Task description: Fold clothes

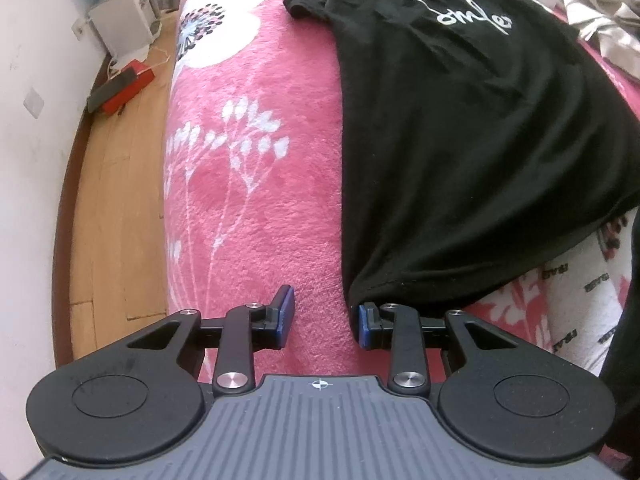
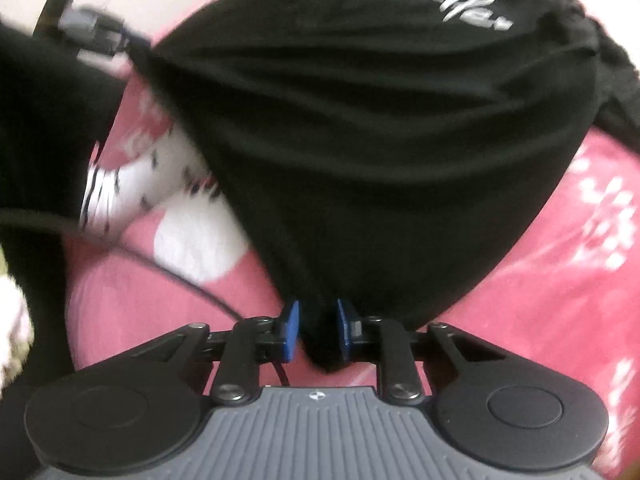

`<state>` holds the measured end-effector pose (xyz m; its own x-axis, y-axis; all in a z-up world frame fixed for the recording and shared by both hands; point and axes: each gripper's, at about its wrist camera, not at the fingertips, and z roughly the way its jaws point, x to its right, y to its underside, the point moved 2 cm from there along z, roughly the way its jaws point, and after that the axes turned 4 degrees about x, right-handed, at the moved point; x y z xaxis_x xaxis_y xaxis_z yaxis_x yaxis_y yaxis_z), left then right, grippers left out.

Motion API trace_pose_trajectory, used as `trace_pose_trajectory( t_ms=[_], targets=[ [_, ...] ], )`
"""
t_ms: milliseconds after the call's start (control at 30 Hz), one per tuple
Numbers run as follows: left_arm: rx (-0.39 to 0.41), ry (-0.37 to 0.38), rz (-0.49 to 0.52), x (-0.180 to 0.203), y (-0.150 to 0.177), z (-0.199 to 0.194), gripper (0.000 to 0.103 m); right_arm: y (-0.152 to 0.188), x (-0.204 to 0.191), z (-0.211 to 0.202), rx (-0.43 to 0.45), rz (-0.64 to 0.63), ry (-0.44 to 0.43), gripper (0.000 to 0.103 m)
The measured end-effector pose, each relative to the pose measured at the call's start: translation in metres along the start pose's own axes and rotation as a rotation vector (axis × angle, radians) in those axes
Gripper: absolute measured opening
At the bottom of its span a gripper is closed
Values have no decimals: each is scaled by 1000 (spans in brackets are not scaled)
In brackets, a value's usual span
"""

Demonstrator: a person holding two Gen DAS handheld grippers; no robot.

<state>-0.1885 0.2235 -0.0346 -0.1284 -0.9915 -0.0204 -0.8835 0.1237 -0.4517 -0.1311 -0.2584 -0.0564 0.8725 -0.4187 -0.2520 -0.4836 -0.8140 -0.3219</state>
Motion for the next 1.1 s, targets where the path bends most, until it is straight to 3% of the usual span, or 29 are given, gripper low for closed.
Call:
trace_pose_trajectory(
  t_ms=[267, 433, 533, 600, 700, 867, 1100],
  targets=[
    [-5, -15, 17, 1, -1, 4, 32, 28, -26, -5, -74, -5, -74, 20],
    [-2, -20, 17, 2, -1, 4, 31, 24, -17, -36, 48, 12, 7, 20],
    [-3, -25, 23, 3, -1, 4, 31, 20, -9, -42, 80, -35, 90, 21],
    [-6, -26, 27, 3, -1, 5, 31, 16, -2, -41, 88, -50, 97, 21],
    [-10, -28, 33, 4, -2, 6, 31, 10, 7, -31, 99, -58, 85, 22],
    [-11, -30, 38, 5, -2, 6, 31, 18, 12, -7, 24, -35, 43, 24],
    [-11, -24, 33, 4, -2, 8, 32, 37, -10, -21, -62, -16, -84, 24]
  ],
)
